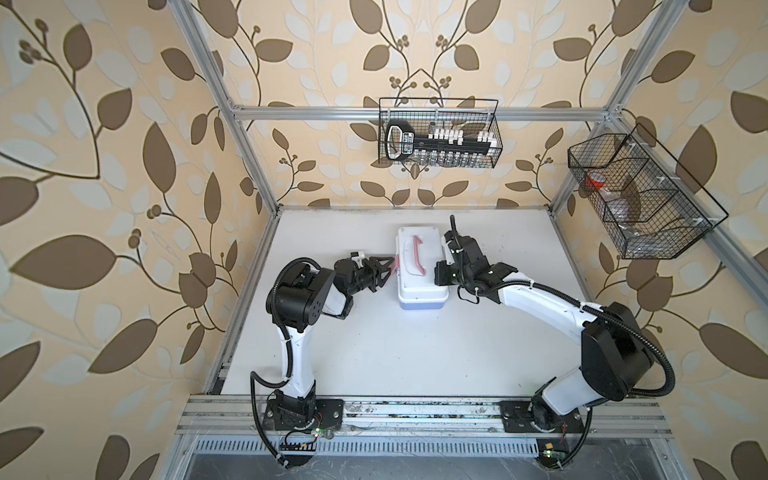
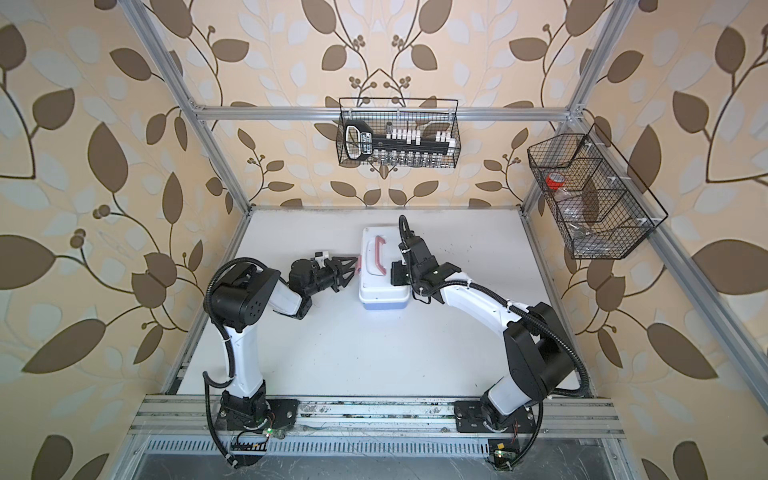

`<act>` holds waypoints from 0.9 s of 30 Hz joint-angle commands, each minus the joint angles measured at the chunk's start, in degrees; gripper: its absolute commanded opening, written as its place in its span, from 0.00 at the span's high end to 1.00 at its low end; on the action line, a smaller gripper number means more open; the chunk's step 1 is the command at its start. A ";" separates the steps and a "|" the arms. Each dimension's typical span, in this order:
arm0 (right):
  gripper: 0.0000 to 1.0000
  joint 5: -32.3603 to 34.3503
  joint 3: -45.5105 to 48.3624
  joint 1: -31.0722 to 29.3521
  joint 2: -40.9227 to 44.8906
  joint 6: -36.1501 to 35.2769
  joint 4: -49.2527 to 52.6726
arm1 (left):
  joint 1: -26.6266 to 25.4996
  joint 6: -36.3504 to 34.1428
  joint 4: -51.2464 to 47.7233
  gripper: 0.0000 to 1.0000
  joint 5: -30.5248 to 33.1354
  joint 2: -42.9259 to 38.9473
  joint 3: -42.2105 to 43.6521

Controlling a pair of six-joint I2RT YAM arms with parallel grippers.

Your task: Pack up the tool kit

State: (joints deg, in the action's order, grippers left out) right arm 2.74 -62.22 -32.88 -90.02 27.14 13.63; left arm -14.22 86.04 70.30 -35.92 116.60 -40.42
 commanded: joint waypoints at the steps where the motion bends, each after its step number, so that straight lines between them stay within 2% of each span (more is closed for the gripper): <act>1: 1.00 0.04 2.01 -0.02 -3.81 -0.53 10.04 | -0.94 -5.73 -6.21 0.54 -2.93 -3.80 -0.94; 15: 1.00 -0.11 2.42 -0.01 -4.28 -0.68 9.84 | -1.68 -7.57 -8.41 0.55 -2.05 -2.52 -1.32; 23: 1.00 -0.61 2.54 0.01 -4.73 -0.65 9.23 | -2.46 -9.61 -11.84 0.74 -1.30 -3.50 -1.88; 27: 1.00 -1.31 2.68 -0.06 -5.16 -0.61 8.80 | -3.21 -9.84 -12.88 0.76 -0.74 -3.87 -2.44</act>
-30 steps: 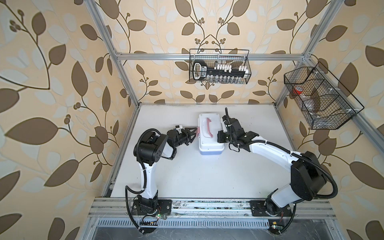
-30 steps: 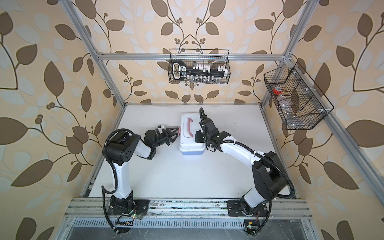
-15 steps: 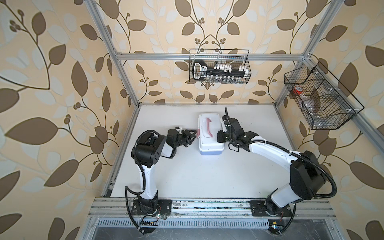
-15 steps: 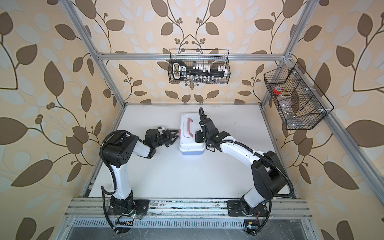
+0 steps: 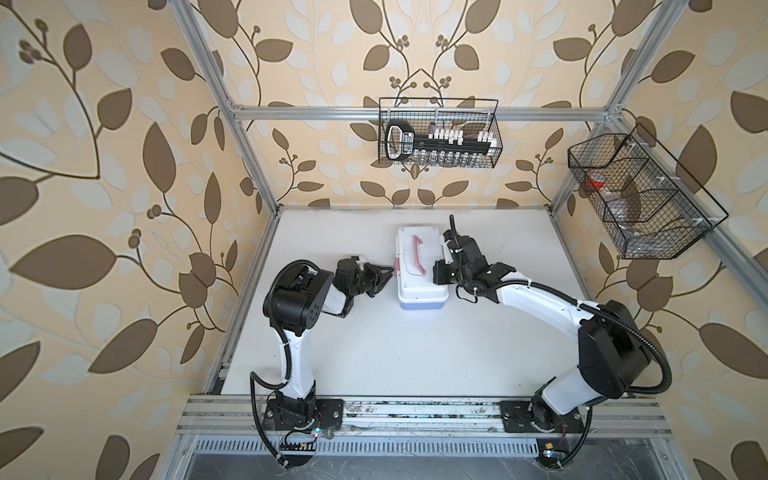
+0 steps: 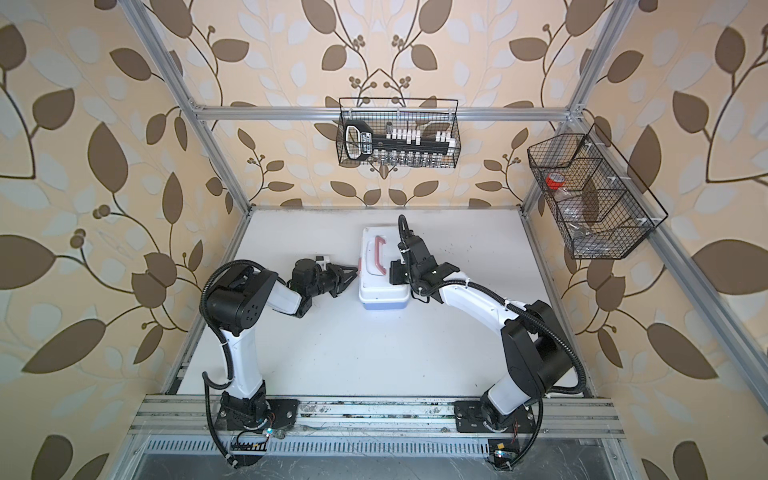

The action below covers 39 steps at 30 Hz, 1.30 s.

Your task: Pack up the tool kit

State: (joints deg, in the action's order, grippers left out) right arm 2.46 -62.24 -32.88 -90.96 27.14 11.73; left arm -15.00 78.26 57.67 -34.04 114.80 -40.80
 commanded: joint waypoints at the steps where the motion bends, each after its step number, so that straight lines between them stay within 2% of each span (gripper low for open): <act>1: 1.00 -1.22 2.74 0.01 -4.35 -0.53 10.53 | -2.64 -2.06 -0.45 0.77 -2.52 -2.23 -2.28; 15: 1.00 -1.76 3.35 -0.21 -5.60 -0.59 9.54 | -5.30 -3.11 -4.05 0.76 -1.82 -4.98 -4.21; 22: 1.00 -1.15 2.85 -0.16 -4.43 -0.55 10.50 | -5.32 -4.70 -6.78 0.76 -1.66 -8.89 -2.88; 29: 1.00 0.44 3.49 -0.09 0.61 0.05 12.16 | -5.30 -10.65 -16.77 0.75 0.10 -18.47 -1.39; 39: 1.00 4.72 4.67 -0.16 14.38 -0.15 16.18 | -5.47 -22.63 -40.58 0.70 8.56 -41.79 -1.96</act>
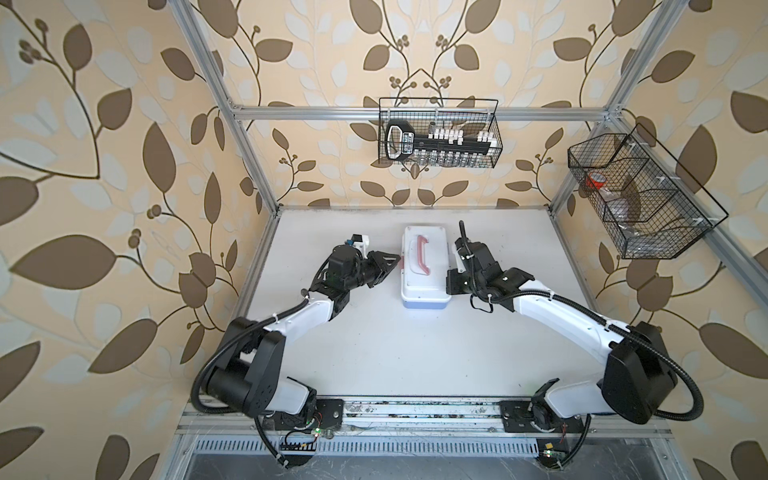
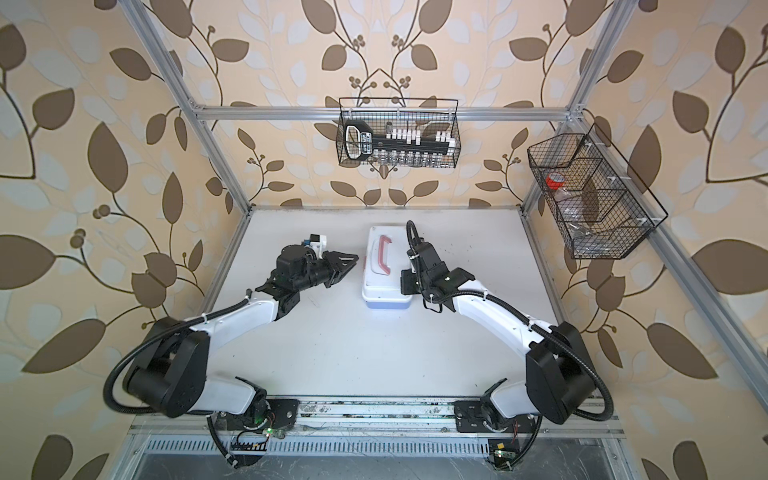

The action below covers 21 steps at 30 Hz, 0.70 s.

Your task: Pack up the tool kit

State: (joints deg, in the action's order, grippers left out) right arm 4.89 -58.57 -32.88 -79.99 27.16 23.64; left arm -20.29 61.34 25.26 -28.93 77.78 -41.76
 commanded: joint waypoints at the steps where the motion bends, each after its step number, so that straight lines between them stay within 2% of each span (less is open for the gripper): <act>1: 1.00 2.77 1.37 -0.14 4.88 -0.05 4.47 | -0.18 -6.39 -9.68 0.70 4.12 -6.20 -1.11; 5: 1.00 5.49 3.52 0.01 11.42 -0.32 4.48 | -0.18 -9.08 -15.15 0.66 6.73 -11.58 -1.35; 7: 1.00 7.29 4.36 0.10 14.78 -0.91 4.23 | -0.18 -11.64 -18.67 0.60 8.16 -13.83 -1.84; 10: 0.99 10.75 5.43 0.20 20.12 -2.45 3.60 | -0.18 -15.95 -26.58 0.31 12.50 -17.81 -3.68; 11: 0.96 12.18 6.01 0.26 21.93 -3.22 2.84 | -0.18 -17.16 -29.50 0.22 15.63 -19.73 -4.15; 12: 0.91 13.81 6.70 0.26 24.14 -4.01 1.99 | -0.18 -18.25 -31.53 0.02 18.74 -21.75 -4.23; 16: 0.62 22.15 11.63 0.39 32.91 -7.66 -4.60 | -0.21 -21.41 -34.35 0.01 34.11 -29.89 -2.26; 20: 0.30 31.49 20.38 0.32 40.65 -10.68 -16.14 | -0.18 -22.13 -25.33 0.01 50.37 -33.96 6.35; 21: 0.01 33.41 22.21 0.45 41.78 -10.66 -18.47 | -0.18 -23.02 -22.96 0.01 52.02 -33.51 8.34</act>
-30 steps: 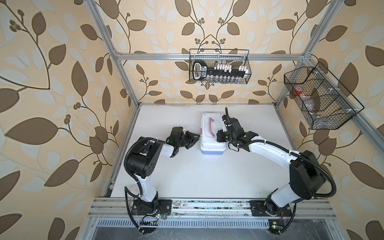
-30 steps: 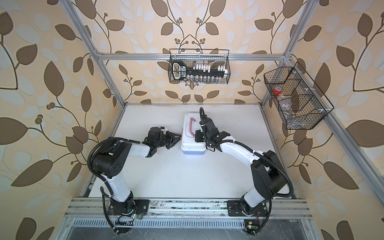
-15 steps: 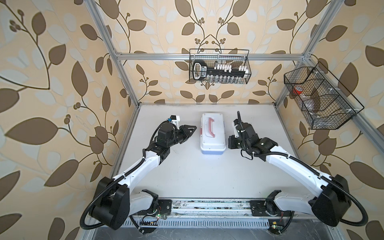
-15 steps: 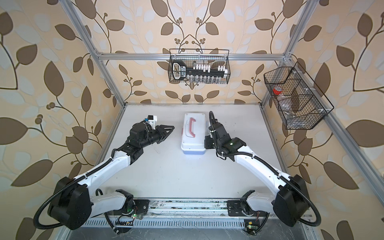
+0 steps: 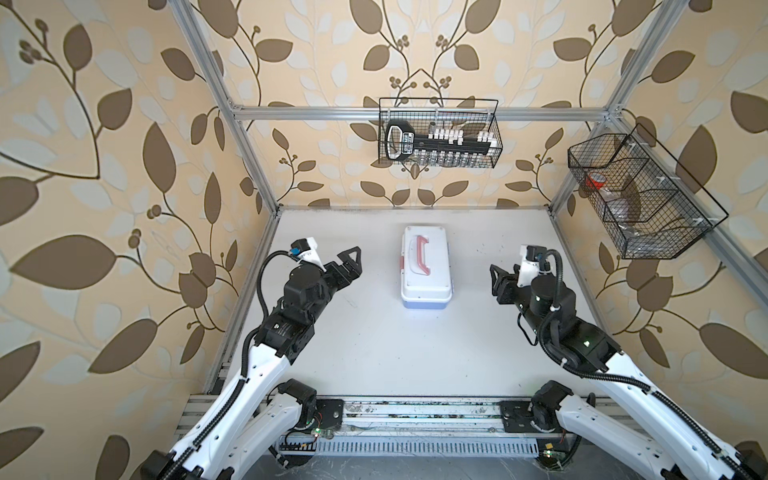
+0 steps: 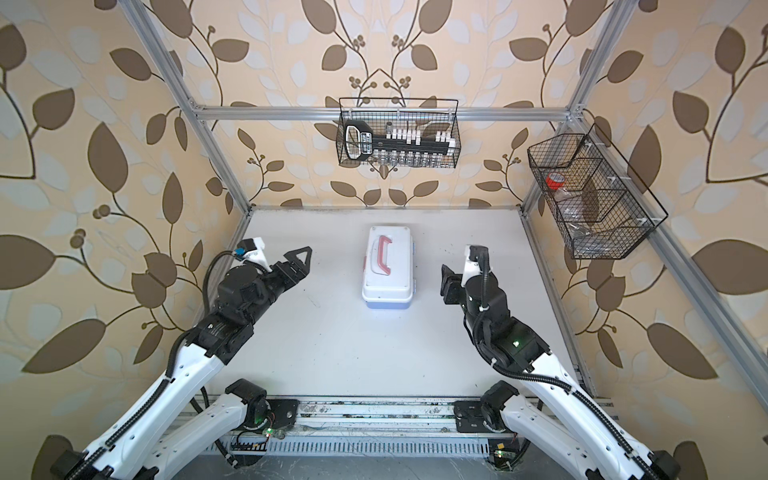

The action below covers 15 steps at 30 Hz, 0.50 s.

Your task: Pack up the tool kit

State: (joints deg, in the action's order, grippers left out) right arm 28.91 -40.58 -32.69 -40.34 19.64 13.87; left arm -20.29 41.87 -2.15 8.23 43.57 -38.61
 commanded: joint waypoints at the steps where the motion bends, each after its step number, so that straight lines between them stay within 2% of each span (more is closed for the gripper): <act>1: 0.00 11.28 5.45 0.26 2.66 -2.67 -10.14 | -0.19 -5.94 6.33 0.01 14.91 1.36 6.62; 3: 0.00 14.90 7.57 0.52 2.99 -2.59 -12.01 | -0.18 -12.44 7.39 0.01 13.97 3.51 7.76; 6: 0.00 19.78 9.97 1.12 1.55 -5.60 -14.10 | -0.10 -15.26 7.31 0.01 23.15 7.41 8.21; 8: 0.00 18.69 14.11 1.32 -0.10 -18.79 -20.64 | -0.10 -19.02 8.13 0.01 28.74 9.80 8.36; 9: 0.00 19.74 16.37 1.31 -1.46 -22.57 -23.94 | -0.10 -20.92 8.91 0.01 31.37 11.01 8.74; 11: 0.00 23.02 19.39 1.94 -3.71 -22.59 -27.23 | 0.04 -24.59 12.67 0.01 34.55 13.47 10.49; 14: 0.00 21.66 22.05 4.91 -6.22 -21.61 -28.90 | 0.76 -31.21 24.76 0.01 35.09 17.99 15.11; 15: 0.00 21.07 22.94 6.36 -7.04 -21.32 -29.96 | 0.77 -31.85 22.11 0.01 33.74 17.86 14.02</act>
State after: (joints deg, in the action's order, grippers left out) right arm 47.79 -19.25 -28.58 -46.50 2.15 -9.41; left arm -20.14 17.82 12.38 36.93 60.03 -25.47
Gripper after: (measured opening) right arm 0.998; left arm 0.989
